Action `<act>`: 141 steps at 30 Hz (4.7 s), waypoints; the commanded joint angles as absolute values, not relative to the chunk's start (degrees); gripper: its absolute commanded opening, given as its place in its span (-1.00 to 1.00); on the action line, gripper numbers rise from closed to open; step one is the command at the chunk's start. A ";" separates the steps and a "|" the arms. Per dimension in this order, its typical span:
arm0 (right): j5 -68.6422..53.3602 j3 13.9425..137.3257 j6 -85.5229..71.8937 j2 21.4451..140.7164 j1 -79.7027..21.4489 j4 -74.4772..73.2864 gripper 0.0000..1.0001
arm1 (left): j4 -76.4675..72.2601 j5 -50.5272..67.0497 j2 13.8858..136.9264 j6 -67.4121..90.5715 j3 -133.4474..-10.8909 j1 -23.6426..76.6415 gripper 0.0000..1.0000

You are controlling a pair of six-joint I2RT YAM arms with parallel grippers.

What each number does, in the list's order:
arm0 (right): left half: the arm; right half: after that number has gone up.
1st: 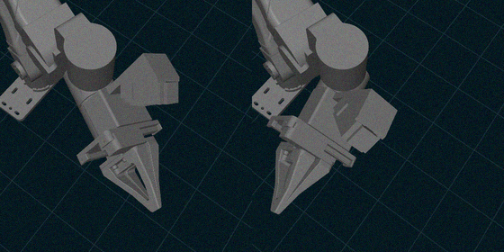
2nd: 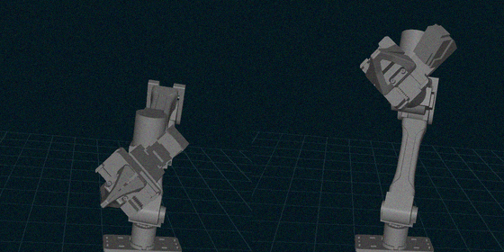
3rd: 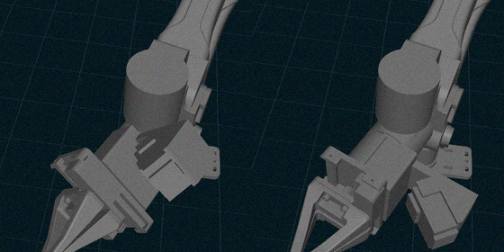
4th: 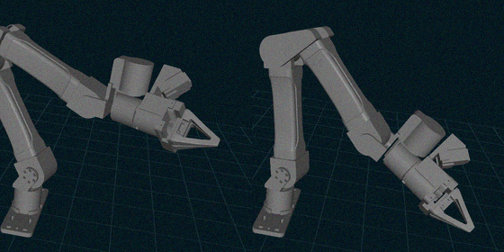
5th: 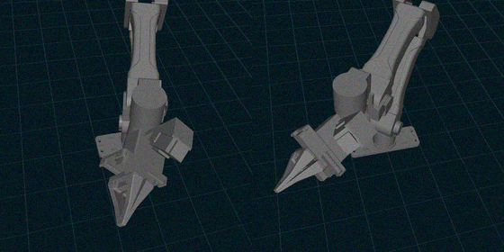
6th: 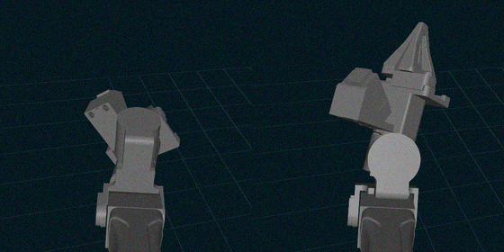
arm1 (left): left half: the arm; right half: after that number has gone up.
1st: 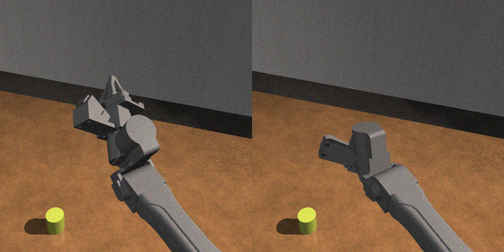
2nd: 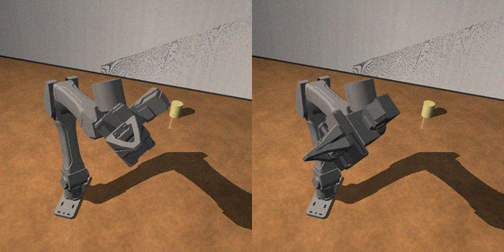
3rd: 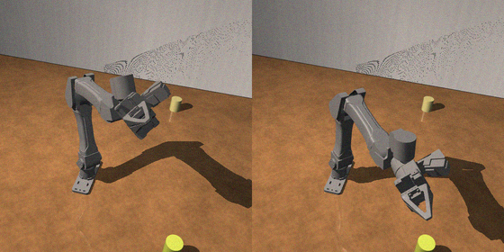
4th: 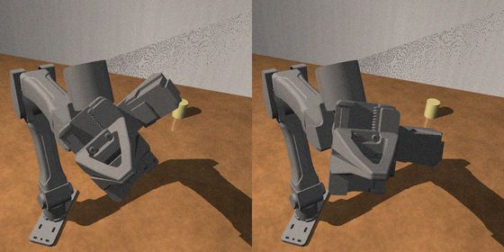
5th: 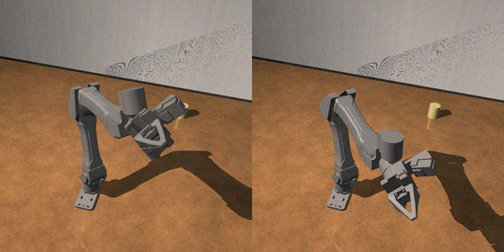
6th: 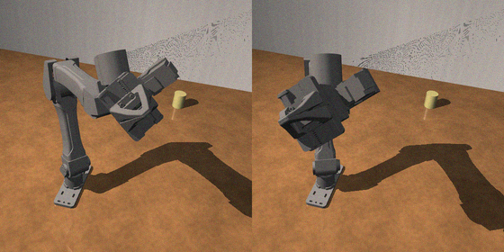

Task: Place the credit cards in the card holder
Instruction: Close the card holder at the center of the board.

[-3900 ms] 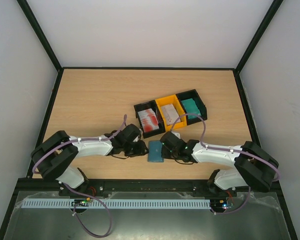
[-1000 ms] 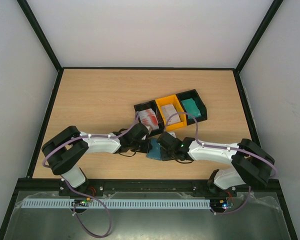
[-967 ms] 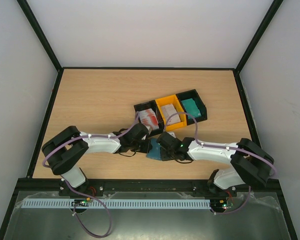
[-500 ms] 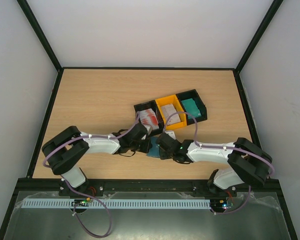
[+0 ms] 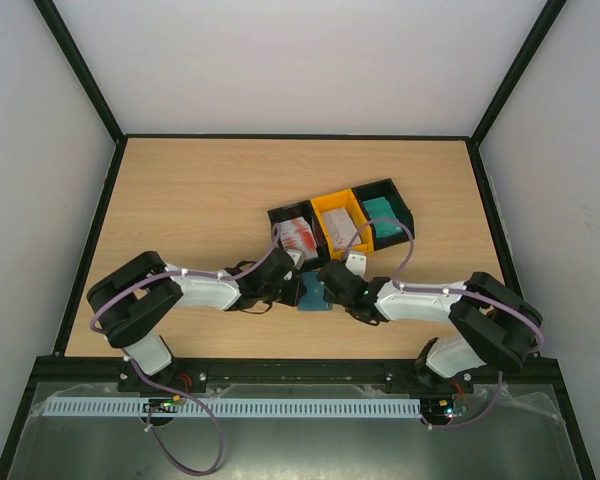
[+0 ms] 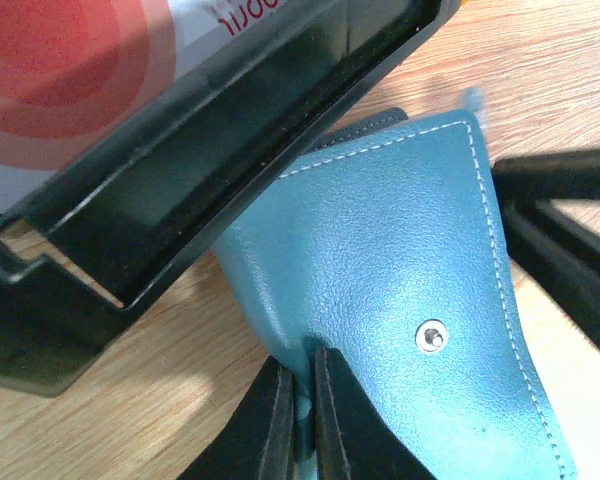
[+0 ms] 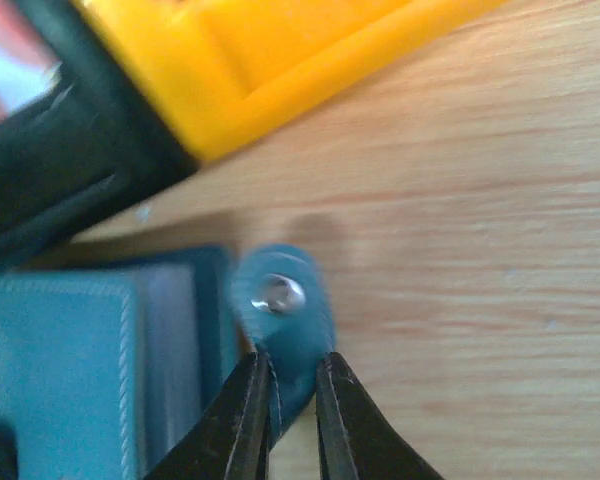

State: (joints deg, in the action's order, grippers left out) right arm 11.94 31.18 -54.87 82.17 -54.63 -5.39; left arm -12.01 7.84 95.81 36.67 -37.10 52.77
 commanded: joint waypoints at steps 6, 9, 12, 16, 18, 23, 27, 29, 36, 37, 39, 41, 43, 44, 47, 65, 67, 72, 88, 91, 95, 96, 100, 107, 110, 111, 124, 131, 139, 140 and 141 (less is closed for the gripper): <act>22.04 30.88 -63.20 76.83 -49.67 -14.23 -0.70 | 7.40 8.40 102.01 35.48 -32.14 54.58 -0.95; 18.97 30.93 -61.18 73.89 -49.59 -15.39 -0.60 | 7.00 10.07 101.15 35.80 -32.98 54.58 -0.95; 13.09 31.16 -57.17 71.36 -49.61 -15.40 -0.32 | 6.65 11.54 99.35 36.83 -34.42 54.59 -0.91; 6.22 32.39 -53.55 69.80 -49.61 -15.48 -0.06 | 6.02 14.07 97.24 38.37 -36.63 54.58 -0.64; 5.45 33.52 -52.98 70.26 -49.58 -16.16 -0.04 | 5.68 14.96 96.55 39.04 -37.65 54.58 -0.49; 6.05 36.10 -52.14 73.40 -49.52 -17.39 -0.05 | 5.57 15.10 95.50 40.25 -38.71 54.58 -0.24; 7.21 38.45 -51.84 76.20 -49.53 -20.93 -0.11 | 5.71 14.68 95.27 40.61 -38.60 54.58 -0.18; 7.02 38.76 -51.50 76.56 -49.53 -22.12 -0.13 | 5.66 14.92 95.25 40.91 -38.50 54.56 -0.13; 3.81 39.01 -48.66 76.47 -49.51 -24.85 -0.30 | 4.41 14.97 94.09 42.39 -38.43 54.58 0.02; 3.82 39.37 -48.35 76.66 -49.54 -25.57 -0.32 | 4.32 14.90 94.05 42.56 -38.43 54.58 0.03; 3.18 40.35 -47.56 77.03 -49.55 -26.60 -0.29 | 4.20 14.54 93.96 43.02 -38.48 54.58 0.06; 1.58 41.25 -46.43 77.00 -49.57 -26.65 -0.16 | 4.00 14.22 93.75 43.46 -38.34 54.58 0.11; -0.08 42.11 -45.61 76.91 -49.55 -26.11 -0.08 | 3.73 13.86 93.35 44.15 -38.29 54.58 0.13; -0.77 42.61 -45.20 77.08 -49.53 -25.94 -0.06 | 3.55 13.62 93.03 44.65 -38.14 54.58 0.13; -2.14 44.40 -44.30 78.73 -49.56 -26.58 -0.05 | 2.40 12.50 91.23 46.49 -37.15 54.59 0.14; 8.27 53.95 -51.76 86.93 -55.83 -46.36 -0.65 | -6.51 13.49 74.59 52.85 -26.66 47.65 0.40; 8.27 54.75 -52.10 87.16 -56.03 -46.93 -0.75 | -6.95 14.38 74.54 52.39 -26.13 46.83 0.40; 9.00 56.99 -52.10 87.96 -56.00 -48.21 -0.79 | -7.63 15.43 74.80 51.52 -25.42 45.85 0.40; 9.22 56.21 -50.63 89.55 -56.00 -47.77 -0.82 | -10.04 17.31 76.88 51.58 -24.34 45.44 0.39; 9.32 55.84 -50.60 89.54 -55.95 -47.51 -0.82 | -10.11 17.40 76.98 51.59 -24.35 45.44 0.39; 8.83 55.75 -50.19 89.94 -55.91 -46.93 -0.91 | -10.11 17.48 76.99 51.50 -24.35 45.43 0.39; 8.08 55.69 -49.93 90.19 -55.92 -46.76 -0.94 | -10.11 17.53 76.99 51.50 -24.35 45.44 0.39; 6.79 55.23 -49.81 90.45 -55.87 -46.01 -0.96 | -10.81 18.49 77.15 51.92 -24.17 45.42 0.39; 4.19 53.69 -48.48 86.86 -55.39 -41.61 -0.96 | -16.84 23.15 78.84 53.70 -23.51 45.60 0.40; 1.08 51.63 -46.98 84.15 -54.56 -38.30 -0.96 | -17.87 23.63 80.50 54.11 -23.86 45.90 0.39; 0.27 51.10 -46.41 83.25 -54.19 -37.33 -0.96 | -18.11 23.55 80.79 54.28 -23.99 46.07 0.39; -11.63 43.88 -40.45 75.45 -49.18 -26.52 -0.96 | -19.84 21.69 88.91 54.93 -28.02 49.35 0.05; -14.35 43.04 -38.59 77.72 -49.22 -25.03 -0.96 | -16.77 17.19 90.36 54.92 -29.74 50.75 -0.23; -15.47 43.00 -38.83 80.13 -49.22 -22.05 -0.96 | -16.26 16.16 91.21 54.43 -30.13 51.56 -0.42; -15.70 42.93 -39.00 80.41 -49.22 -21.51 -0.96 | -16.26 16.17 91.31 54.33 -30.28 51.61 -0.44; -16.16 42.85 -39.10 80.68 -49.21 -21.08 -0.96 | -16.28 16.17 91.38 54.21 -30.36 51.61 -0.46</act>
State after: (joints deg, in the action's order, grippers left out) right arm -14.66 43.42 -39.44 79.53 -49.41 -24.34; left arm -18.96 17.76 89.65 54.98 -29.50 51.03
